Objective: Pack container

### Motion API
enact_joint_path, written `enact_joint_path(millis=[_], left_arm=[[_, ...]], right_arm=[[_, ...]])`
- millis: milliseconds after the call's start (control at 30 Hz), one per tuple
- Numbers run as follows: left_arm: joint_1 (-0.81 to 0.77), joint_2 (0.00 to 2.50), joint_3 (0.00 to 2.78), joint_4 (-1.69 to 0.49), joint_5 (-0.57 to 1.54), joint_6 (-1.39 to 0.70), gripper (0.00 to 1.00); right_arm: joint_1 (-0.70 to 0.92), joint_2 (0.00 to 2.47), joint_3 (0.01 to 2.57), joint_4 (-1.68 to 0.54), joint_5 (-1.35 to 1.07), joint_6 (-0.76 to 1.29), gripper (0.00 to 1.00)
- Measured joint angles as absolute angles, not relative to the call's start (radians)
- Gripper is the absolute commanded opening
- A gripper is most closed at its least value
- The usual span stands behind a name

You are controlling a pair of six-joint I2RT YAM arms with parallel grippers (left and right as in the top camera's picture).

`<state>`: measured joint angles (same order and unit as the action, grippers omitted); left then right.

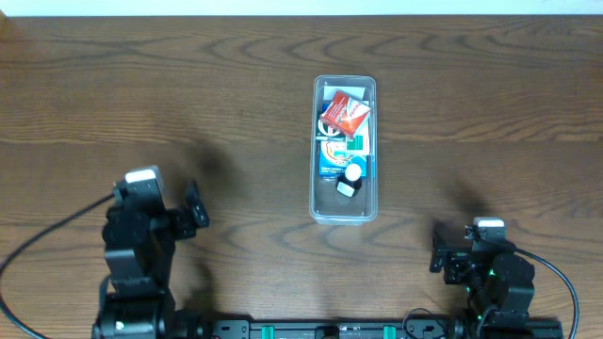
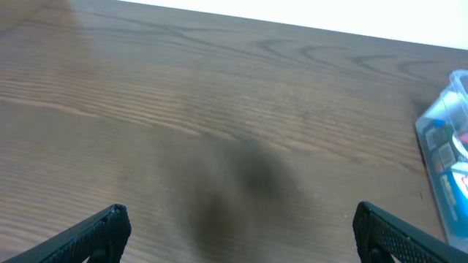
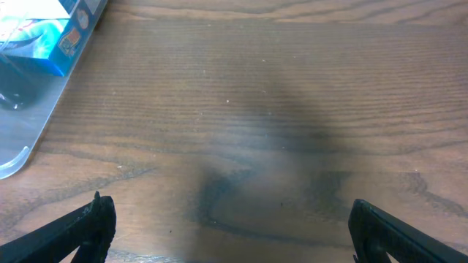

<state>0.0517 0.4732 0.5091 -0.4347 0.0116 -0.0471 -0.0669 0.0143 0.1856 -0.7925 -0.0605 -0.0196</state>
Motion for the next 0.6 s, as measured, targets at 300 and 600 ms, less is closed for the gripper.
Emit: enact_joint_path(millis=[300,600], left_arm=[[0.052,0.255,0.336,-0.415,0.054,-0.05,0.98],[0.052,0.06,0.314,-0.415,0.054,-0.051,0.98]], right_arm=[[-0.067,0.014,0.186,-0.792,-0.06,-0.02,0.99],[-0.067,0.014,0.186,-0.792,-0.06,-0.02,0.99]])
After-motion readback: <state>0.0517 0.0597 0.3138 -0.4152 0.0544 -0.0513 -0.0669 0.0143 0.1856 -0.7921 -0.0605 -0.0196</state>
